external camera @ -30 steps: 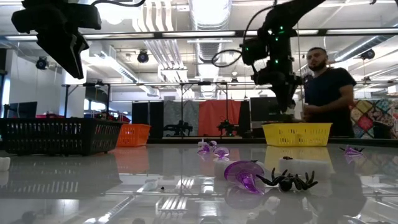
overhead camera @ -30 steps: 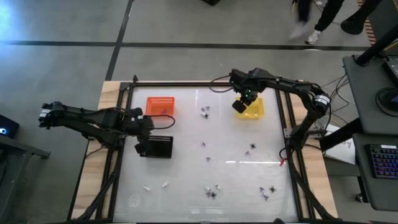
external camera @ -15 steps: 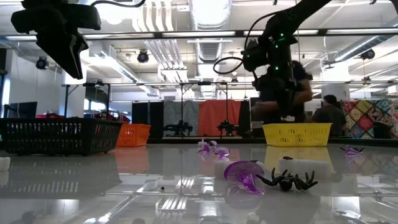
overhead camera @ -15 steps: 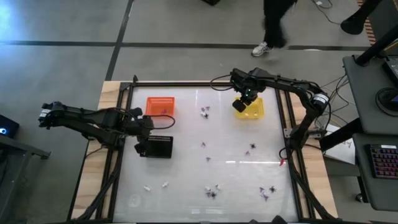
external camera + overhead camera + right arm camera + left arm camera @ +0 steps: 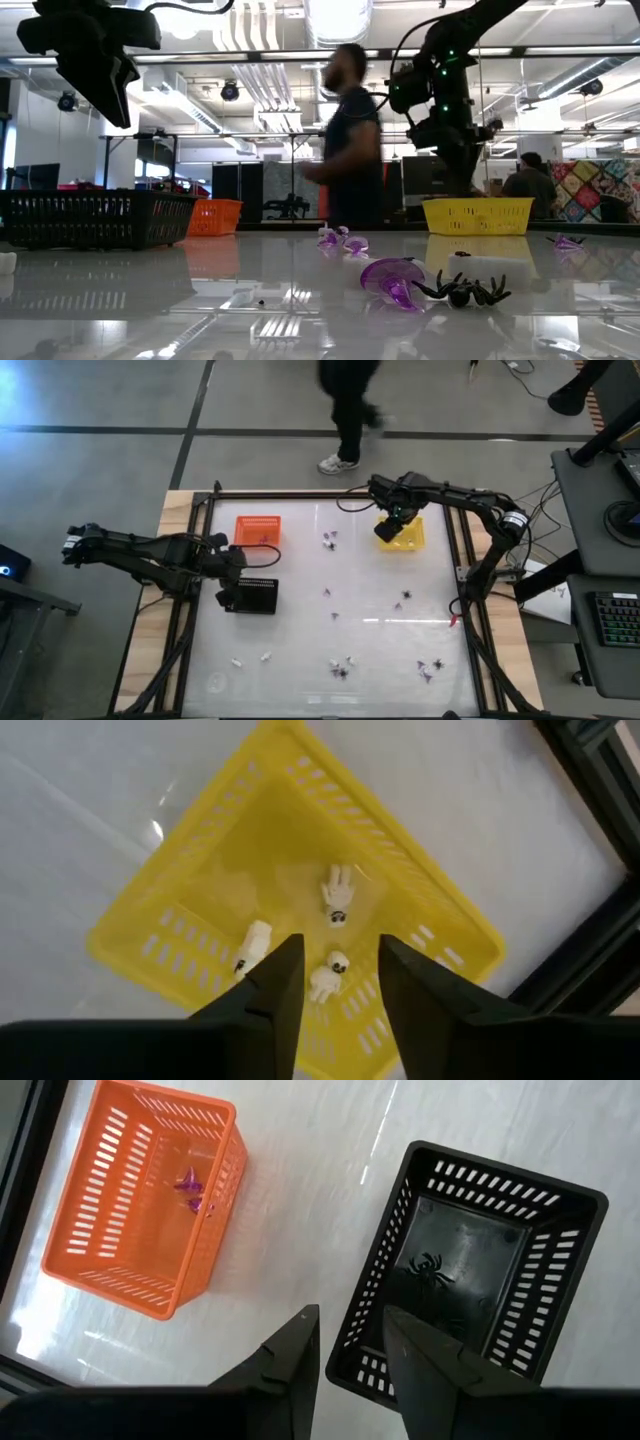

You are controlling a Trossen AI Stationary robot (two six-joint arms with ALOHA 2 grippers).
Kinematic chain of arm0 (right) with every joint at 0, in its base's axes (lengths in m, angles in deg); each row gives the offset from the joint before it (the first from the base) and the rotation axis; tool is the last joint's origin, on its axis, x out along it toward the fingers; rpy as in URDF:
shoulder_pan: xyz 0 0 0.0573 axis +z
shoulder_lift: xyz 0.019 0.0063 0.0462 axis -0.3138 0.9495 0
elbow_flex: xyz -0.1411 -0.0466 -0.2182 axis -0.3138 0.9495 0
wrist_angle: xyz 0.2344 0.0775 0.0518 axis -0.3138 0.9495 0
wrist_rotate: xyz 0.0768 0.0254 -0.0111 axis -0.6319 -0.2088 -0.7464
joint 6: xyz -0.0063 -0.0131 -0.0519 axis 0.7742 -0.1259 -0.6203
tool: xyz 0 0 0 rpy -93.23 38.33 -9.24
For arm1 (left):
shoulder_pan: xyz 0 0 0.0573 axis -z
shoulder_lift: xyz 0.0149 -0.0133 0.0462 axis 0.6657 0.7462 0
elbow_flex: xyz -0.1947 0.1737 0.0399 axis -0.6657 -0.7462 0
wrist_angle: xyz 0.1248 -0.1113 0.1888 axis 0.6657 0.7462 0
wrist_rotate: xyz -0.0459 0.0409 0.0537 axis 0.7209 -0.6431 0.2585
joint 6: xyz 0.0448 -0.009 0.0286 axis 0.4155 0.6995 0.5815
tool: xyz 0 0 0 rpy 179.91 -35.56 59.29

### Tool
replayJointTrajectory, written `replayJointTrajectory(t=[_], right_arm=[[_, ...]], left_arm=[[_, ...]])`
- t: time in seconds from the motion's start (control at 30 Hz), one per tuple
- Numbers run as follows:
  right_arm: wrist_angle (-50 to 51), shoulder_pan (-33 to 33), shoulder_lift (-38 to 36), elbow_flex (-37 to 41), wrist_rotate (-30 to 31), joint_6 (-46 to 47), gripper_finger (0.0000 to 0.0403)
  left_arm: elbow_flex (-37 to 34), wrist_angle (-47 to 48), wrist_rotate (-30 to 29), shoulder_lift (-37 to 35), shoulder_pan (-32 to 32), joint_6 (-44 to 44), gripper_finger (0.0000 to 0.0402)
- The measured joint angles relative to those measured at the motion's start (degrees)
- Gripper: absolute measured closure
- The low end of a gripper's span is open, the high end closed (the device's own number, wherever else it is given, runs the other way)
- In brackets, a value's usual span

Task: Sort Halloween decoration
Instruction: Put the violet witch hat toy into the orange bin

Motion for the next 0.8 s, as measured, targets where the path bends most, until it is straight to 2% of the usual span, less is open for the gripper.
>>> replayJointTrajectory(t=[0.17, 0.4, 0.53, 0.67, 0.8], right_arm=[[4.9, 0.1, 0.0, -2.1, -0.4, 3.5, 0.0266], [11.5, 1.8, -0.7, -3.8, -2.4, 4.9, 0.0267], [11.8, 3.6, -1.4, -3.8, -6.1, 6.1, 0.0268], [11.8, 6.5, -2.6, -3.8, -6.5, 8.3, 0.0264], [11.7, 10.2, -3.5, -3.8, -6.5, 10.9, 0.0265]], left_arm=[[0.0, -0.1, 0.0, 0.2, 0.0, 1.1, 0.0306], [0.0, -0.3, 0.2, 1.2, 0.0, -1.7, 0.0306], [0.0, -1.0, 4.5, 1.1, 0.0, -2.5, 0.0306], [0.0, -2.4, 8.7, 0.9, 0.0, -3.0, 0.0306], [0.0, -2.4, 9.0, 0.9, 0.1, -3.0, 0.0306]])
